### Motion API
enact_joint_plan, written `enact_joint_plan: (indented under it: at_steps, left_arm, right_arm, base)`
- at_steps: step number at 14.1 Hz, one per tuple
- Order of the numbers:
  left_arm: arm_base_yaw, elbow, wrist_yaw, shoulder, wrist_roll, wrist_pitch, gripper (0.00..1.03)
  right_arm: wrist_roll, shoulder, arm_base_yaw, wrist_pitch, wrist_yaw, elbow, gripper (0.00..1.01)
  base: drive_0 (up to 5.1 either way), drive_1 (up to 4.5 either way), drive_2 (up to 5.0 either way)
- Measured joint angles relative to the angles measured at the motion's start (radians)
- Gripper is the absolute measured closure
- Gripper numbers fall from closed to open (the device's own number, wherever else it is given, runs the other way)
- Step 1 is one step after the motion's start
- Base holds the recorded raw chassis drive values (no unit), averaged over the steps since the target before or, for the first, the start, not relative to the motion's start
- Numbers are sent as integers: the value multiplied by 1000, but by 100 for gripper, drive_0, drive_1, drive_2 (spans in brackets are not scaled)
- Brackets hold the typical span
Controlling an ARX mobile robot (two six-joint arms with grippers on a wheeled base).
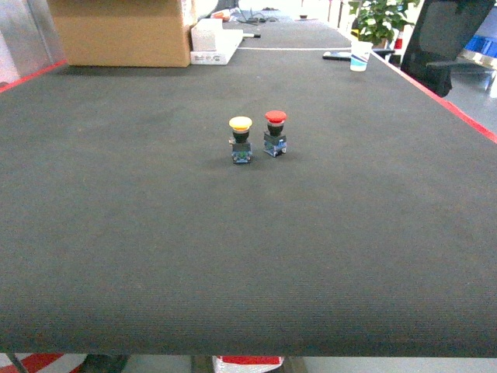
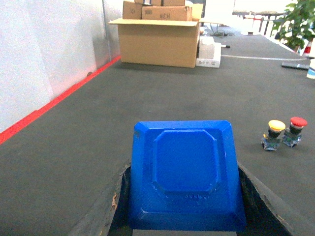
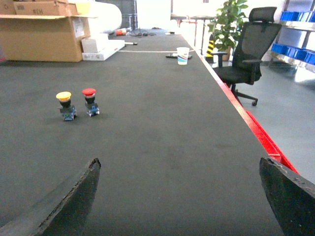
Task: Pick blue part to blue bin on bottom shelf
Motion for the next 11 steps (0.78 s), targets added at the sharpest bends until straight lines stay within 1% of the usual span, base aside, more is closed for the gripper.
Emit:
enact_joint_plan:
  at_steps: [3,11]
  left_arm:
    - [3,0,-7,-6,0,0,58]
    - [1,0,-3,-3,0,0,58]
  right_arm:
    - [0,0,0,-8,-2,0,3]
    - [0,0,0,-8,0,0,3]
  base:
    - [-149,-149,-149]
    - [-157,-157,-157]
